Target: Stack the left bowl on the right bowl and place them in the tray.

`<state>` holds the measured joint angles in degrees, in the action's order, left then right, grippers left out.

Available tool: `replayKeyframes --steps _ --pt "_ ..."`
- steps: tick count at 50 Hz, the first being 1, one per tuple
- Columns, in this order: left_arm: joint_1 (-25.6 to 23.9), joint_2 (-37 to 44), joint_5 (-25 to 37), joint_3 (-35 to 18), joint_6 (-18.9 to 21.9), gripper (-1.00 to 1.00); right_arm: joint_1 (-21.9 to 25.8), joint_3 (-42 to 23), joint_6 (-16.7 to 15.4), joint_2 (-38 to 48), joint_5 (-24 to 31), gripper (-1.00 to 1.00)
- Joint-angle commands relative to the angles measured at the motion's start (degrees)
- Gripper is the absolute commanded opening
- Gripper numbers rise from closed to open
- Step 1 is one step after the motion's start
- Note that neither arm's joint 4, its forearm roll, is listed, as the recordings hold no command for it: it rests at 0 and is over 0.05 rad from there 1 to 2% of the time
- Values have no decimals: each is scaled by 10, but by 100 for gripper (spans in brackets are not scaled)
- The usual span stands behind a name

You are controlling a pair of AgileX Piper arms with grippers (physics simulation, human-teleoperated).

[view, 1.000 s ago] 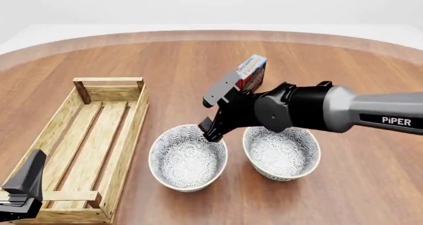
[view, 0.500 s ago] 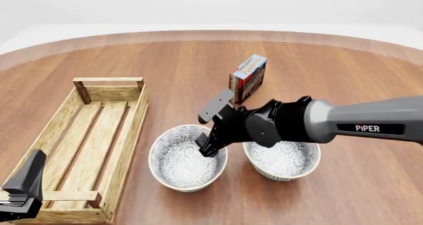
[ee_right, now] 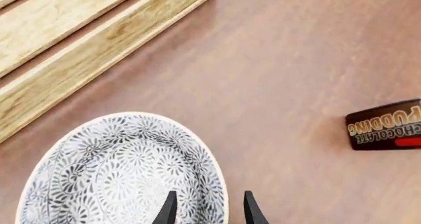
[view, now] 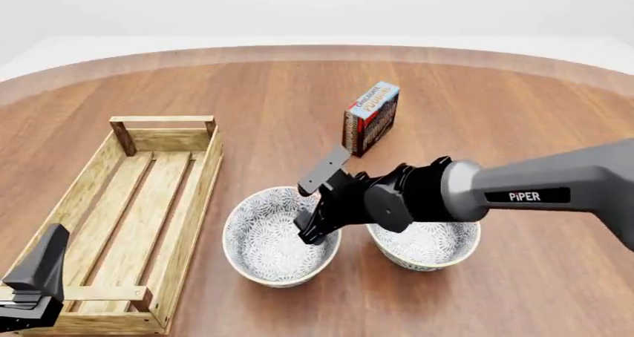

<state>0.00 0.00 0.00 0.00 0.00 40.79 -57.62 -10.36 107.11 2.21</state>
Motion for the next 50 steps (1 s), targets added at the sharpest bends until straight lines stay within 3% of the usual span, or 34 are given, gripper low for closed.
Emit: replayKeyframes --steps 1,6,7,30,38,50 --pt "0 0 0 0 0 100 9 7 11 21 -21 100" --pt "0 0 0 0 0 100 11 9 12 22 -22 100" --pt "0 0 0 0 0 100 2 9 1 22 -23 -100" --pt "0 0 0 0 0 100 -19 -7 -32 -114 45 -100" --pt "0 0 0 0 0 100 -13 -21 -15 -183 64 -100" --pt "0 0 0 0 0 100 -64 -53 14 -292 102 -100"
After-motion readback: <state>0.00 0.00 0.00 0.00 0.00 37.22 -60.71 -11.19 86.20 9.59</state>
